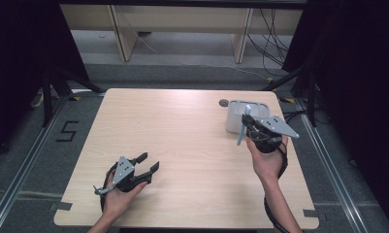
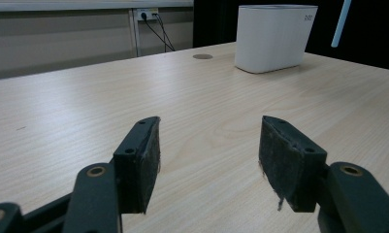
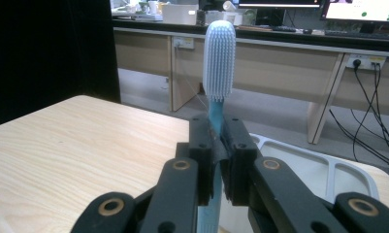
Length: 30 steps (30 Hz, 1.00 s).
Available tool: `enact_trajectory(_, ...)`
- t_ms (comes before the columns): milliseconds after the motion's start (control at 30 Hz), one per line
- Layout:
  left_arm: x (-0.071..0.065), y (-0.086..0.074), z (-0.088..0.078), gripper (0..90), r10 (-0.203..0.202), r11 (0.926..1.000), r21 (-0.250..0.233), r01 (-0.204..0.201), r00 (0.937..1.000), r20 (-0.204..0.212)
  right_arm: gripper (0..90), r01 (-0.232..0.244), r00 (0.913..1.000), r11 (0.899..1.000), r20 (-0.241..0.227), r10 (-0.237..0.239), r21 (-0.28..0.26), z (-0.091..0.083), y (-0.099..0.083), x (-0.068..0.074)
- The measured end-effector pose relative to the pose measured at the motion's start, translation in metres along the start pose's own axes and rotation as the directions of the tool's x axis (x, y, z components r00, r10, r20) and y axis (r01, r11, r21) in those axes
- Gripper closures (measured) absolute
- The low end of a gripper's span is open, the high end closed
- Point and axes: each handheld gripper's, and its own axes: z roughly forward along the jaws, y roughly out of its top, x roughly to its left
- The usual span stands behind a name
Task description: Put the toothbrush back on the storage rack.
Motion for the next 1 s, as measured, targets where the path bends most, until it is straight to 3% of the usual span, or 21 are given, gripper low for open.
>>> enact_trajectory(200,0.0,0.0,0.0,40.0,0.001,1.0,0.0,-0.001,1.0,-0.002,84.7,0.006,0.9996,1.0,0.027,-0.006,-0.003,0.0,0.002,-0.005)
enact_trajectory(233,0.0,0.0,0.0,40.0,0.001,1.0,0.0,-0.001,1.0,-0.003,84.6,0.026,0.9992,1.0,0.029,-0.026,-0.009,0.001,0.003,-0.007)
enact_trajectory(267,0.0,0.0,0.0,40.0,0.001,1.0,-0.001,-0.001,1.0,-0.003,84.6,-0.019,0.9992,1.0,0.034,0.019,0.008,-0.001,0.003,-0.005)
enact_trajectory(333,0.0,0.0,0.0,40.0,0.003,1.0,0.0,-0.003,1.0,-0.005,84.7,0.012,0.9994,1.0,0.034,-0.011,-0.007,0.001,0.004,-0.009)
enact_trajectory(367,0.0,0.0,0.0,40.0,0.004,1.0,0.0,-0.004,1.0,-0.006,84.7,-0.01,0.9994,1.0,0.033,0.01,0.001,0.001,0.004,-0.009)
enact_trajectory(667,-0.001,0.0,0.0,40.0,0.01,1.0,-0.001,-0.01,0.9999,-0.008,84.6,0.009,0.9978,1.0,0.066,-0.009,0.0,0.002,0.006,-0.021)
enact_trajectory(900,-0.001,0.0,0.0,40.0,0.01,0.9999,-0.002,-0.01,0.9999,-0.011,84.6,-0.02,0.9961,1.0,0.086,0.02,-0.003,0.002,0.009,-0.027)
enact_trajectory(1000,-0.001,0.0,0.0,40.0,0.011,0.9999,-0.002,-0.011,0.9999,-0.011,84.7,-0.005,0.996,1.0,0.09,0.006,-0.009,0.004,0.011,-0.031)
